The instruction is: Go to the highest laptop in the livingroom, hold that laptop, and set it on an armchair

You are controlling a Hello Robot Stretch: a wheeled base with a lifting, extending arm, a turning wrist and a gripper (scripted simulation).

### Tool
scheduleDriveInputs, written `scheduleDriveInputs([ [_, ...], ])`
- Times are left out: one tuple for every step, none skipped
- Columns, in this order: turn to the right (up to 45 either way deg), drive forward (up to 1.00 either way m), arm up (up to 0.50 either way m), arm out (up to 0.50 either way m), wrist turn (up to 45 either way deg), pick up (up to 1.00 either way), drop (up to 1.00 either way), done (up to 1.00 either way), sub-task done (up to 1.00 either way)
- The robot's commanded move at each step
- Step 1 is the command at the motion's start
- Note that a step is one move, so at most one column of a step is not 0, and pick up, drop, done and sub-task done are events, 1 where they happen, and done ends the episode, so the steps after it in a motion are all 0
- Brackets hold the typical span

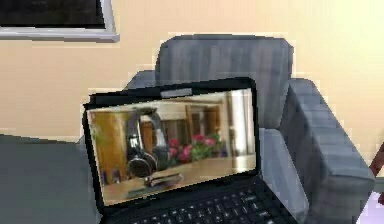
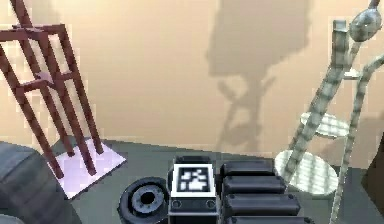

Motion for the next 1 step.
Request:
scheduleDriveInputs([
  [-45.0,0.00,0.00,0.00,0.0,0.00,0.00,0.00,0.00],
])
